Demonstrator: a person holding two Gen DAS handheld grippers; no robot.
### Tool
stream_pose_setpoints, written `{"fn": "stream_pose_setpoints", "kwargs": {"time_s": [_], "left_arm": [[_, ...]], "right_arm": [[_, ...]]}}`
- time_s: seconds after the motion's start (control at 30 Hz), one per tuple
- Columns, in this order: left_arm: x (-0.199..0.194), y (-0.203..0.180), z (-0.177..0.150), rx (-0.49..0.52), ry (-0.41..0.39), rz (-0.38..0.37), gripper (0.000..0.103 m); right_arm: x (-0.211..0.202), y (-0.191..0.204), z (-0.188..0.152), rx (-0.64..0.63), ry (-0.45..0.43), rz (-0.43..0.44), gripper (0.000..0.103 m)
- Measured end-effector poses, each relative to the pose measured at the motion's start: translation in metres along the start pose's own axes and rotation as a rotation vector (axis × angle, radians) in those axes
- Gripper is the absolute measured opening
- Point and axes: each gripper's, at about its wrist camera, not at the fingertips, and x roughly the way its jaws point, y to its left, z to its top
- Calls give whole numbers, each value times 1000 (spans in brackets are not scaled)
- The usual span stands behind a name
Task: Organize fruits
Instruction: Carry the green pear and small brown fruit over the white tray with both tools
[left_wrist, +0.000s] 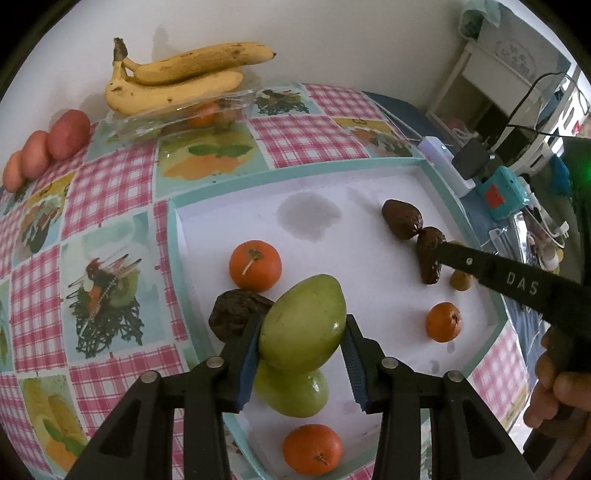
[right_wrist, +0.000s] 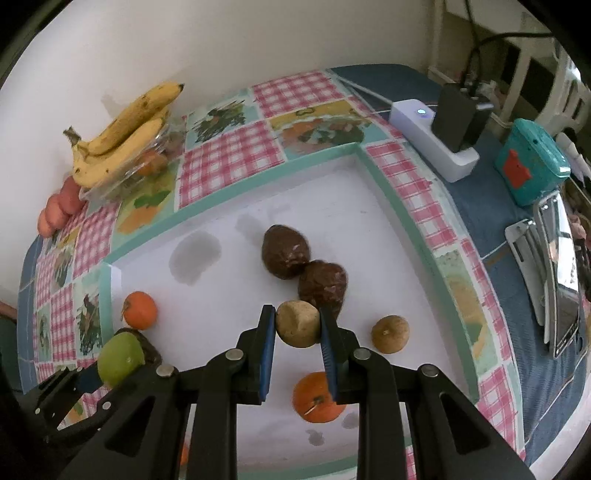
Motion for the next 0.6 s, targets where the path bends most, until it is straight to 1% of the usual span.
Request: {"fn": "stream_pose_setpoints", "kwargs": {"time_s": [0.17,0.3,0.37,0.5,0.6], "left_arm": [[1,-5,-2,20,1,20,44],[3,-9,-1,42,-3,38,44],[5,-10,-2,49,-3,37,44],[5,-12,-2,58,-10,45,44],[9,-13,-2,53,1,28,44]], "right_arm": [[-3,-13,1,24,-8,-48,25],[6,-21,-1,40,23,-80,24],[11,-23,-2,44,34,-80,25],[12,-22,-2,46,22,-71,25],[14,-22,-1,58,19,-52,25]]}}
